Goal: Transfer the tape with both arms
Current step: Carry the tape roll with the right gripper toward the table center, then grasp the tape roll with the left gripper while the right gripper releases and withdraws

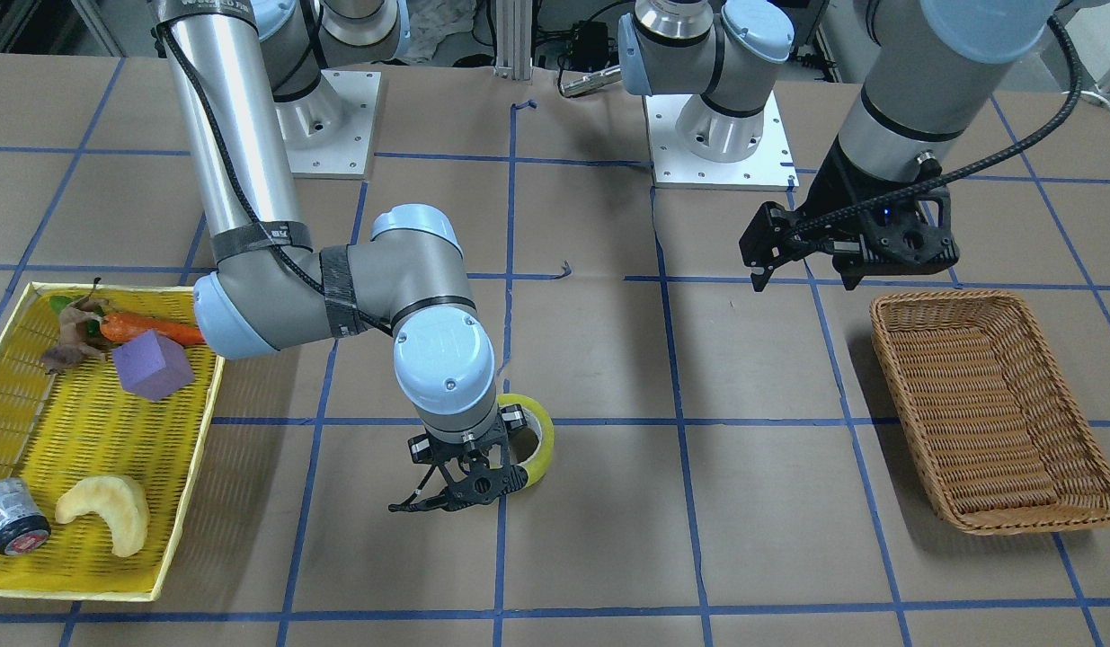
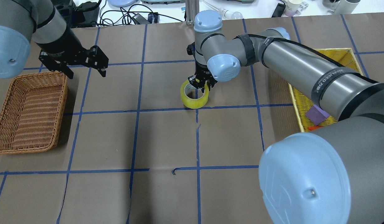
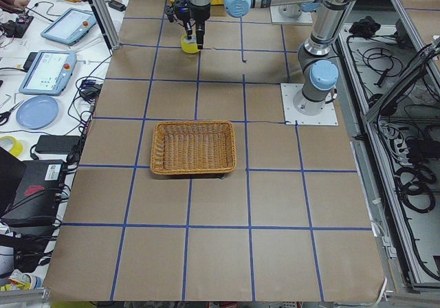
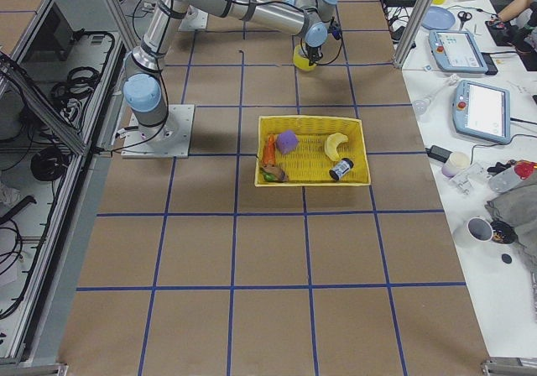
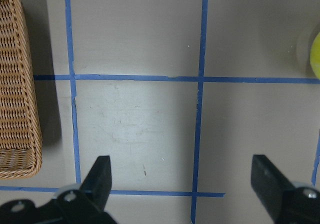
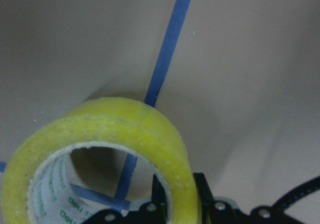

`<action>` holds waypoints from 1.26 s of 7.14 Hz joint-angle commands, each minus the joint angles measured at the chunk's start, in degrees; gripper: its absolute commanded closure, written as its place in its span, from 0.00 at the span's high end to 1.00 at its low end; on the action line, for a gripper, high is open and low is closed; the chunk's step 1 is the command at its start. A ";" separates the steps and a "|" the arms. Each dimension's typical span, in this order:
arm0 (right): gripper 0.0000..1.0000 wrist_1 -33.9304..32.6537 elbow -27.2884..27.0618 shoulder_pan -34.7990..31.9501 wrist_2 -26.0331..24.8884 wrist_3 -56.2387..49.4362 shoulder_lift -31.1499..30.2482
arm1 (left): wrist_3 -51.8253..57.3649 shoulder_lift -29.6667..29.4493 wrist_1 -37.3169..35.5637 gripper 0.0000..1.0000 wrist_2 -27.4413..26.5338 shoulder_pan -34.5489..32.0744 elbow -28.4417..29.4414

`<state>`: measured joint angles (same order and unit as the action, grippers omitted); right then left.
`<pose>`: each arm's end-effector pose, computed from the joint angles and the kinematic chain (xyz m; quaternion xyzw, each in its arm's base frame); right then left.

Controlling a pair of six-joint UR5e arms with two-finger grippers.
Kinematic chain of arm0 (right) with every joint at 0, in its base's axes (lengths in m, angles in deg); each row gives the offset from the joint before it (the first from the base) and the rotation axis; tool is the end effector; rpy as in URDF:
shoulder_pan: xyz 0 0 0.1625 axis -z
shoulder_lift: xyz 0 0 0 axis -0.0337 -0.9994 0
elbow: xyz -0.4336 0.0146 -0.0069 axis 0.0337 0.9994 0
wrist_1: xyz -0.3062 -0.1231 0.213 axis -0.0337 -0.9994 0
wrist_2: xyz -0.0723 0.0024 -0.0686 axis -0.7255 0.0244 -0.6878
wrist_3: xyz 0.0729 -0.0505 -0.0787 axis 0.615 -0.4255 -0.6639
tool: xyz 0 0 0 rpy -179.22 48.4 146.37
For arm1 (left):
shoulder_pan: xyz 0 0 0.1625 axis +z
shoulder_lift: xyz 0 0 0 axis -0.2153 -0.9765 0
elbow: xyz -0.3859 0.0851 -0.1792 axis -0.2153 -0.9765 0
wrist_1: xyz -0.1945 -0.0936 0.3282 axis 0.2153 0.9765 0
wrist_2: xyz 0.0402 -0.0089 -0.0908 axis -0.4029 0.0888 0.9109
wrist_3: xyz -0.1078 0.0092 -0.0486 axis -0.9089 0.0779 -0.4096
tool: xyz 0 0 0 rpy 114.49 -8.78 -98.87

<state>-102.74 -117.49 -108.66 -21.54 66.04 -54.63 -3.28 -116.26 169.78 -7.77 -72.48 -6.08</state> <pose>0.3270 -0.6077 0.2163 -0.1580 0.9867 0.0336 0.0160 -0.0878 -0.4963 0.4495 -0.0162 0.9996 -0.0190 0.0092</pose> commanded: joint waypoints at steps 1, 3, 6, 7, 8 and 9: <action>0.89 -0.43 -0.09 -0.14 -0.21 0.03 -0.33 | 0.00 -0.34 -0.06 1.00 0.11 0.01 -0.04; 1.00 -0.35 0.87 0.12 -0.91 0.38 -3.21 | 0.00 -0.77 0.03 1.00 0.02 0.01 -0.04; 1.00 10.39 2.01 10.19 -2.85 -0.49 -16.09 | -0.61 -3.39 -3.03 1.00 0.89 0.10 0.31; 1.00 17.33 1.41 14.67 -2.32 -2.58 -20.85 | -0.70 -5.67 -11.75 1.00 1.16 -0.77 0.23; 1.00 20.45 0.79 16.98 -2.93 -6.43 -25.25 | -2.62 -7.96 -14.79 1.00 1.34 -3.65 0.31; 1.00 23.26 0.00 17.96 -2.67 -6.38 -27.55 | -6.99 -10.94 -21.00 1.00 4.65 -6.29 0.23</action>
<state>-83.74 -116.62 -92.95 -24.26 61.15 -78.15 -6.24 -123.82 155.58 -5.78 -75.69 -5.83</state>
